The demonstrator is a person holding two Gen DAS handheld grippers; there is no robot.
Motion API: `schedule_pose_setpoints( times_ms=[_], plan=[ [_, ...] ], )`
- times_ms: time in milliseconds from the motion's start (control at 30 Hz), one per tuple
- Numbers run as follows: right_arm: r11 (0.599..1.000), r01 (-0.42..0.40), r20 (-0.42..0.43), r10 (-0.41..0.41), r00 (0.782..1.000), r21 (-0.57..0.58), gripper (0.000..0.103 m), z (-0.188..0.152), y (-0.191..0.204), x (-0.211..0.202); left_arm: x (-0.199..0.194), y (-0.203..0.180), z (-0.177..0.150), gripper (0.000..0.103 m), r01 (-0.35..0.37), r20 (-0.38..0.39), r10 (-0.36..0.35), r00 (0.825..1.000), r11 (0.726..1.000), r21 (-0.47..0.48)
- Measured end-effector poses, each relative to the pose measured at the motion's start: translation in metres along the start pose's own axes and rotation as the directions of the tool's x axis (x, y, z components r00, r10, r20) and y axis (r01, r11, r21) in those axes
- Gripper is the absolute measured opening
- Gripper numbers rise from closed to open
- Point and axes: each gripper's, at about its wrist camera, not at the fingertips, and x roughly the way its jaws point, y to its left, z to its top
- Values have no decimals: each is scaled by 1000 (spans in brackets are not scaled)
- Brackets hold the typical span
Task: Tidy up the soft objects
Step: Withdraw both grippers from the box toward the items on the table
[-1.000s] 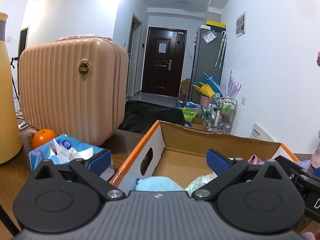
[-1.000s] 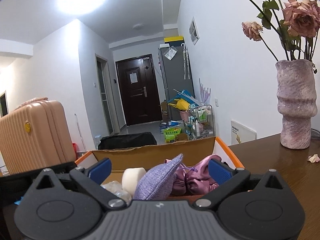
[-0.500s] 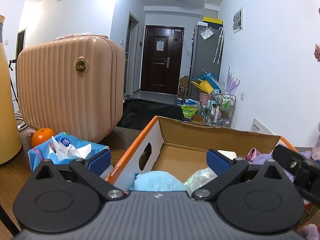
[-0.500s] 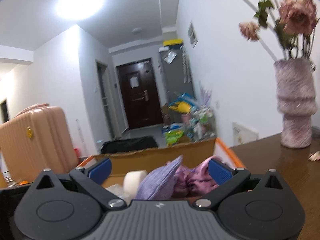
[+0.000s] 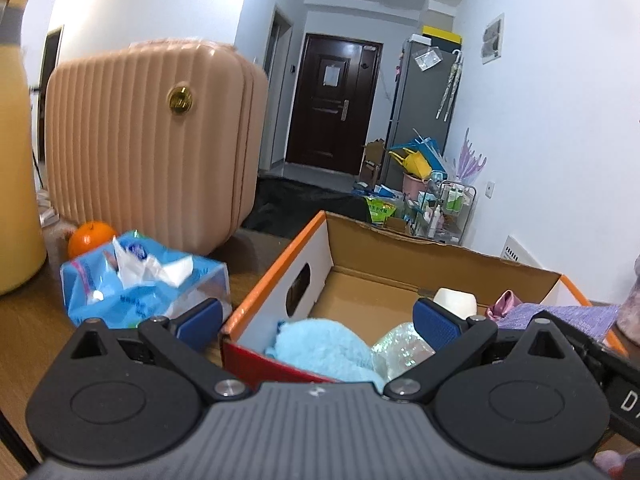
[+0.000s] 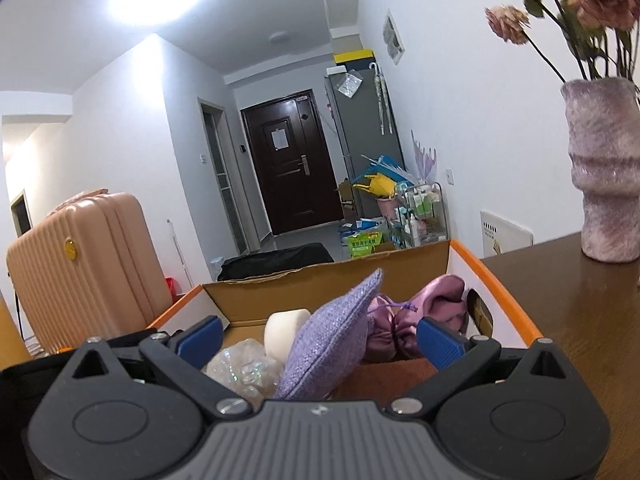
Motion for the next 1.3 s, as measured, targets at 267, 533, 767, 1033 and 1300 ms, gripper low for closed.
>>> schedule_pose_setpoints(
  times_ms=[267, 533, 767, 1033, 1300],
  plan=[
    [996, 9, -34, -6, 999, 86, 103, -6, -6, 1, -3, 4, -3, 103, 7, -40, -9, 999, 998, -56],
    [997, 0, -12, 1, 1000, 79, 103, -11, -1, -15, -15, 7, -8, 103, 28, -66, -32, 997, 998, -64],
    [996, -14, 1, 14, 1000, 84, 103, -16, 0, -36, -37, 7, -15, 103, 39, -52, -41, 998, 998, -45],
    [996, -22, 10, 21, 1000, 87, 103, -23, 0, -61, -62, 9, -22, 103, 50, -44, -52, 998, 998, -29],
    [997, -21, 26, 19, 999, 68, 103, -30, 0, -89, -90, 11, -31, 103, 52, -30, -52, 998, 998, -18]
  ],
)
